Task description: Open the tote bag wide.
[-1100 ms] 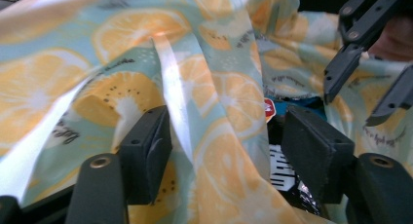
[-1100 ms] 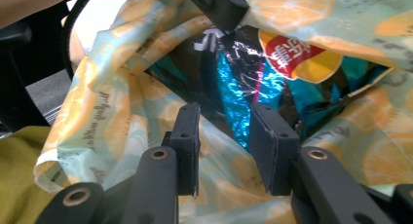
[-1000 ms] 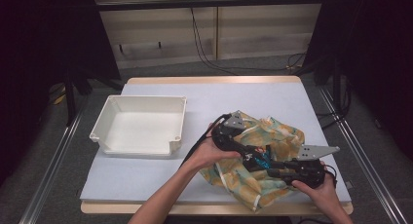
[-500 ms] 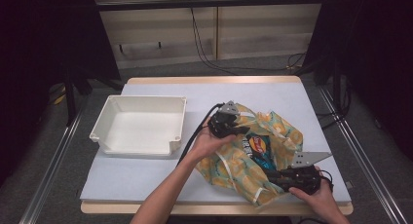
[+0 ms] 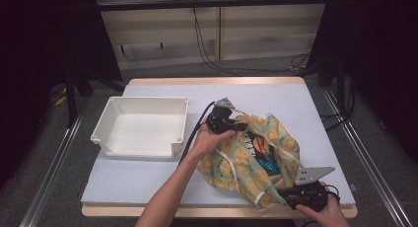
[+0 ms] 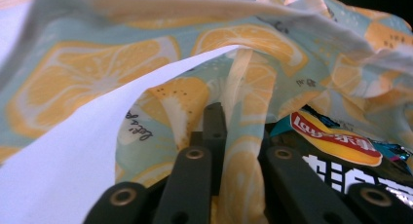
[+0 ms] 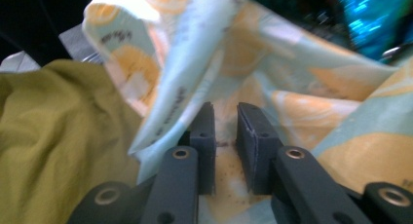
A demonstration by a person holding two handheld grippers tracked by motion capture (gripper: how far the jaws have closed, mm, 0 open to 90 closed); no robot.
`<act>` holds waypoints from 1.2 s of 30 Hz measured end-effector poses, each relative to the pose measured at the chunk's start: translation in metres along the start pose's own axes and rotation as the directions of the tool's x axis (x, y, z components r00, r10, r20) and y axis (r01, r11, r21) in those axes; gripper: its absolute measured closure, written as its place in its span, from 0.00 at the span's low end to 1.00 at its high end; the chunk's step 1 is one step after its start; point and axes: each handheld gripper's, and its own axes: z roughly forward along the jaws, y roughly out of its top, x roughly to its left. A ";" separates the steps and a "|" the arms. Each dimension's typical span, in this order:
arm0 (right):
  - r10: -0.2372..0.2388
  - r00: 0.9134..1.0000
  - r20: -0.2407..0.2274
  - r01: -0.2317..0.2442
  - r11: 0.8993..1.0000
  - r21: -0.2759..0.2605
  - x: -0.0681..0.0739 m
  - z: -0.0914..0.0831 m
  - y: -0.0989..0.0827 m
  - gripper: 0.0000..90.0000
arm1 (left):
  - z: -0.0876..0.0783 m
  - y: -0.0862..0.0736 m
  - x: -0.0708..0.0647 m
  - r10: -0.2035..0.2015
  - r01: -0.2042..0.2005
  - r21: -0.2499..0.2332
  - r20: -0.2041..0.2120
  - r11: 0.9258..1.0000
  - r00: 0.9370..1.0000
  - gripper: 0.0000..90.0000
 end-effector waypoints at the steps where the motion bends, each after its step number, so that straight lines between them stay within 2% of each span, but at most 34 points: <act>1: 0.002 1.000 0.007 -0.002 1.000 -0.012 -0.001 -0.002 0.001 0.84 | -0.001 0.001 -0.001 0.005 -0.005 -0.007 0.015 1.000 1.000 0.89; 3: 0.003 1.000 0.012 -0.002 1.000 -0.027 -0.002 -0.003 0.003 0.83 | -0.001 0.002 -0.003 0.014 -0.014 -0.012 0.016 1.000 1.000 0.84; 4: -0.001 0.999 0.034 0.004 0.998 -0.064 -0.003 -0.008 0.006 0.82 | -0.004 0.004 -0.009 0.030 -0.030 -0.014 0.016 0.999 0.999 0.80; 7: 0.005 0.998 0.056 0.001 0.994 -0.107 -0.005 -0.015 0.009 0.78 | -0.009 0.007 -0.016 0.047 -0.046 -0.021 0.009 0.999 0.999 0.69; 10: 0.011 0.997 0.077 0.001 0.989 -0.151 -0.007 -0.023 0.010 0.74 | -0.022 0.008 -0.029 0.070 -0.070 -0.055 0.006 0.996 0.998 0.63; 11: 0.020 0.996 0.082 -0.007 0.987 -0.160 -0.008 -0.026 0.010 0.73 | -0.022 0.008 -0.029 0.070 -0.070 -0.055 0.006 0.996 0.998 0.62; 14: 0.043 0.993 0.111 -0.019 0.979 -0.205 -0.010 -0.034 0.009 0.72 | -0.040 0.008 -0.042 0.105 -0.106 -0.073 -0.012 0.992 0.994 0.59; 17: 0.059 0.989 0.137 -0.025 0.972 -0.236 -0.012 -0.040 0.009 0.72 | -0.050 0.008 -0.049 0.120 -0.119 -0.092 0.003 0.989 0.993 0.59; 18: 0.063 0.988 0.143 -0.026 0.969 -0.247 -0.013 -0.043 0.009 0.72 | -0.057 0.009 -0.058 0.140 -0.137 -0.113 0.019 0.984 0.990 0.60; 21: 0.070 0.986 0.153 -0.027 0.963 -0.266 -0.014 -0.047 0.008 0.72 | -0.063 0.011 -0.072 0.184 -0.177 -0.119 0.055 0.977 0.981 0.65; 25: 0.073 0.982 0.174 -0.019 0.955 -0.295 -0.012 -0.055 0.008 0.71 | -0.059 0.016 -0.091 0.254 -0.244 -0.099 0.110 0.965 0.961 0.72; 26: 0.075 0.982 0.176 -0.020 0.954 -0.298 -0.012 -0.056 0.008 0.71 | -0.055 0.016 -0.095 0.259 -0.248 -0.094 0.126 0.964 0.958 0.74; 27: 0.071 0.981 0.179 -0.015 0.954 -0.299 -0.012 -0.058 0.009 0.71 | -0.051 0.018 -0.098 0.275 -0.267 -0.077 0.136 0.961 0.952 0.75; 28: 0.073 0.980 0.184 -0.013 0.952 -0.304 -0.011 -0.059 0.009 0.71 | -0.045 0.019 -0.102 0.282 -0.277 -0.056 0.143 0.959 0.949 0.75; 31: 0.082 0.978 0.192 -0.017 0.949 -0.316 -0.012 -0.064 0.009 0.71 | -0.027 0.022 -0.109 0.309 -0.315 0.010 0.166 0.949 0.936 0.75; 32: 0.083 0.978 0.193 -0.018 0.948 -0.317 -0.013 -0.065 0.008 0.71 | -0.021 0.023 -0.110 0.323 -0.334 0.035 0.176 0.942 0.930 0.75; 33: 0.087 0.977 0.196 -0.020 0.948 -0.318 -0.014 -0.065 0.007 0.70 | -0.021 0.023 -0.110 0.323 -0.334 0.035 0.176 0.942 0.930 0.74; 34: 0.092 0.976 0.198 -0.024 0.947 -0.321 -0.015 -0.066 0.006 0.69 | -0.010 0.026 -0.112 0.335 -0.351 0.067 0.180 0.934 0.925 0.74; 35: 0.092 0.976 0.198 -0.024 0.947 -0.321 -0.015 -0.066 0.006 0.69 | -0.010 0.026 -0.112 0.335 -0.351 0.067 0.180 0.934 0.925 0.73; 36: 0.098 0.974 0.205 -0.028 0.947 -0.319 -0.017 -0.066 0.004 0.69 | 0.001 0.029 -0.112 0.332 -0.355 0.093 0.201 0.930 0.922 0.73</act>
